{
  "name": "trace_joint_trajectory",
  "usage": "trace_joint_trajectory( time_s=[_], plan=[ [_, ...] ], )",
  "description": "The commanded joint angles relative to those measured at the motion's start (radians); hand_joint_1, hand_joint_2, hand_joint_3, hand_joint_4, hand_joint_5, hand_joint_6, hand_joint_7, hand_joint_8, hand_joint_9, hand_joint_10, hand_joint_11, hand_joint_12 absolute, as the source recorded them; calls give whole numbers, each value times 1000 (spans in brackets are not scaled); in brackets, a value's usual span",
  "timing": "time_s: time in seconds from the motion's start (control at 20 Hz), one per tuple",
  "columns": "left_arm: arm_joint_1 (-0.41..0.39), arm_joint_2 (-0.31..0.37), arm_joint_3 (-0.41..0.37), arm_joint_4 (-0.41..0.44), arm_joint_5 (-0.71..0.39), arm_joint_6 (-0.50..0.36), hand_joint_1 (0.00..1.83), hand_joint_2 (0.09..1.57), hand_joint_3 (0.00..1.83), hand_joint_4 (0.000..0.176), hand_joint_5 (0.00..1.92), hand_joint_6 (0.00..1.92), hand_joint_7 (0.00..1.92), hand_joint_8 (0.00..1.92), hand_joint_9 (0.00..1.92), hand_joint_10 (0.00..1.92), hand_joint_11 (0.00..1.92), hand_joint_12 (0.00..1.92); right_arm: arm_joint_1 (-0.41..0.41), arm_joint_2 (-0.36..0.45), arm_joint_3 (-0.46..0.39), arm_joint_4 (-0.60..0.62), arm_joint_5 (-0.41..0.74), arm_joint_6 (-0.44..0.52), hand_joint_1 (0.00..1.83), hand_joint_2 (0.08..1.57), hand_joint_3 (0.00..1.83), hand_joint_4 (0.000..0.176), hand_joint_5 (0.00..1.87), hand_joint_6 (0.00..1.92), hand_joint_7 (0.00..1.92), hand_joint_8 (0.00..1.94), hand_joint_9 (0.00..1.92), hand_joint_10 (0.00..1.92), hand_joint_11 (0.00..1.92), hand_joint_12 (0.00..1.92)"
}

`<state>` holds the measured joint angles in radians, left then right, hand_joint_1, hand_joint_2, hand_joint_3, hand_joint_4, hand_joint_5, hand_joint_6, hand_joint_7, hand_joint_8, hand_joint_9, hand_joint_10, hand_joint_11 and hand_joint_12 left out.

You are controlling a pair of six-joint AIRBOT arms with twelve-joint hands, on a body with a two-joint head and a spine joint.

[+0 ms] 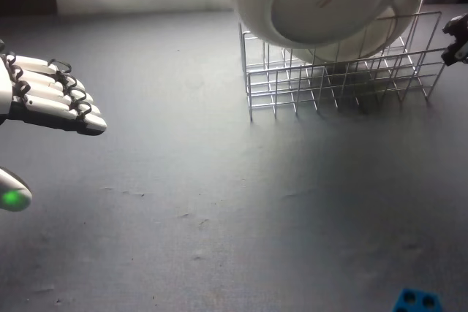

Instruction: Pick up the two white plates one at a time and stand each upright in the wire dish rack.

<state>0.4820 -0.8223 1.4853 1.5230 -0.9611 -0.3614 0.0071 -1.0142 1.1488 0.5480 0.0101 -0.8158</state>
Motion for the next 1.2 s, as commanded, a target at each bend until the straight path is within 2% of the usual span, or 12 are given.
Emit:
trace_joint_trajectory(
  time_s=[0.0, 0.15, 0.3, 0.35, 0.65, 0.9, 1.05, 1.15],
  plan=[
    [-7, 4, 4, -67, -31, -2, 0, 1066, 0, 0, 160, 3, 178, 2, 152, 0, 0, 350, 8, 7, 5, 18, 119, 18, 1199, 1145, 0, 23, 909, 1147, 963, 983, 1191, 117, 760, 1162],
    [-6, 2, -1, -67, -31, -2, 0, 1064, 0, 0, 168, 2, 190, 4, 169, 5, 0, 396, -11, 7, 9, 8, 115, 16, 1197, 1150, 1, 20, 895, 1169, 952, 998, 1181, 107, 735, 1159],
    [-6, 2, -6, -64, -33, -2, 0, 1063, 0, 0, 152, 1, 167, 1, 145, 1, 0, 333, -30, 4, 15, -15, 115, 16, 1206, 1132, 0, 23, 927, 1111, 1001, 930, 1207, 105, 779, 1157],
    [-6, 2, -6, -61, -34, -1, 0, 1061, 0, 0, 166, 3, 179, 3, 156, 3, 0, 365, -36, 4, 18, -16, 115, 15, 1211, 1122, 0, 23, 948, 1081, 1016, 906, 1220, 105, 792, 1153],
    [-10, -7, 11, -61, -34, 0, 0, 1065, 1, 0, 133, 1, 152, 0, 127, 0, 0, 290, -65, -14, 53, -31, 111, 12, 1192, 1156, 2, 22, 888, 1182, 936, 1020, 1187, 84, 723, 1189],
    [-17, -9, 16, -62, -40, 0, 0, 1062, 0, 0, 163, 4, 178, 3, 154, 3, 0, 358, -86, -37, 77, -72, 110, 11, 1201, 1141, 0, 24, 913, 1135, 974, 968, 1204, 84, 736, 1167],
    [-19, -10, 19, -62, -61, 0, 0, 1067, 1, 0, 132, 2, 150, 4, 129, 3, 0, 289, -114, -54, 96, -86, 118, 11, 1185, 1167, 3, 23, 859, 1217, 924, 1047, 1187, 73, 711, 1194],
    [-20, -11, 22, -61, -78, 0, 0, 1065, 0, 0, 161, 4, 175, 3, 147, 2, 0, 343, -133, -62, 106, -93, 131, 11, 1186, 1167, 0, 24, 862, 1210, 928, 1045, 1195, 76, 712, 1203]
  ],
)
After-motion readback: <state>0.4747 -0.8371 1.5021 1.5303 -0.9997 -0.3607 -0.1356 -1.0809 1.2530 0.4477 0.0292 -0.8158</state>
